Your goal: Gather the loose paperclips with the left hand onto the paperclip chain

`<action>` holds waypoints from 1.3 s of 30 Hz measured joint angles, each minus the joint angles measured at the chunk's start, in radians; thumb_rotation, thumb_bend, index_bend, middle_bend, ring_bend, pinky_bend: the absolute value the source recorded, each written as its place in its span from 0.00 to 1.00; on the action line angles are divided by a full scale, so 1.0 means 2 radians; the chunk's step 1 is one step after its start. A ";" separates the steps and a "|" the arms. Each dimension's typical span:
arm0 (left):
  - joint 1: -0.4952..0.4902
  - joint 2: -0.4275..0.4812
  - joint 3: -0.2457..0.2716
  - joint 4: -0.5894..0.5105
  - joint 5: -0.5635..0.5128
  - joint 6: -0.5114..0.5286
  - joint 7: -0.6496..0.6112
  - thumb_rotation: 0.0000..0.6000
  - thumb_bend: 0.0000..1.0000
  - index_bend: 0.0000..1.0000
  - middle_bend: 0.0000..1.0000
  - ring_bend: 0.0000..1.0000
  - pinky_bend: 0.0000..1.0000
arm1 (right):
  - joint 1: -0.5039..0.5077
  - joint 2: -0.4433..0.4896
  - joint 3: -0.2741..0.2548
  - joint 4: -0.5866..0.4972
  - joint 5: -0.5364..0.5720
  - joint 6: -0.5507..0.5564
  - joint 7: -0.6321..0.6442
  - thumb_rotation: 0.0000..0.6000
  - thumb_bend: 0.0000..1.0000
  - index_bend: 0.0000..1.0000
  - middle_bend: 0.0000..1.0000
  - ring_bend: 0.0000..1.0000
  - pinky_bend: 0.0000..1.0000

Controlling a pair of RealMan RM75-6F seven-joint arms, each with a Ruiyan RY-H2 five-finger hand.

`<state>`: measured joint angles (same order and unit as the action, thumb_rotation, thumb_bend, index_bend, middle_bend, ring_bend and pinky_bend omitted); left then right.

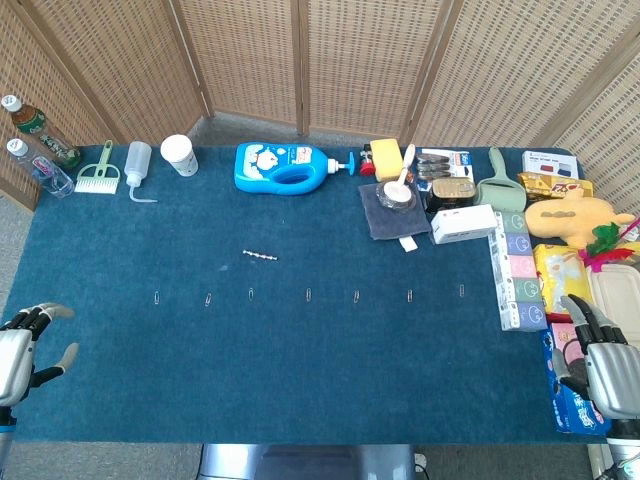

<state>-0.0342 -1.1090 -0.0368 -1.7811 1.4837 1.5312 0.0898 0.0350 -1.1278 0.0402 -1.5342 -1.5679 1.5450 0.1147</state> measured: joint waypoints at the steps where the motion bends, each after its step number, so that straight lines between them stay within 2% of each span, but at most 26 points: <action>1: 0.000 0.000 0.000 0.001 -0.001 -0.001 -0.001 1.00 0.28 0.34 0.32 0.31 0.47 | 0.000 0.000 0.000 0.000 0.000 0.000 -0.001 1.00 0.51 0.00 0.11 0.10 0.22; 24: -0.017 0.011 -0.004 -0.005 0.001 -0.023 -0.003 1.00 0.28 0.34 0.32 0.32 0.47 | -0.006 0.003 -0.002 -0.009 -0.001 0.009 -0.008 1.00 0.51 0.00 0.11 0.10 0.22; 35: -0.039 0.012 -0.010 0.002 -0.009 -0.057 -0.006 1.00 0.28 0.36 0.36 0.35 0.47 | -0.006 -0.002 0.000 -0.006 0.004 0.004 -0.008 1.00 0.51 0.00 0.11 0.10 0.22; 39: -0.057 0.013 -0.015 0.006 -0.011 -0.082 -0.004 1.00 0.29 0.37 0.40 0.39 0.47 | -0.006 -0.001 -0.001 -0.008 0.008 -0.001 -0.011 1.00 0.51 0.00 0.11 0.10 0.22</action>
<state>-0.1477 -1.0834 -0.0658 -1.7693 1.4626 1.3681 0.0823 0.0240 -1.1305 0.0388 -1.5497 -1.5526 1.5438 0.0928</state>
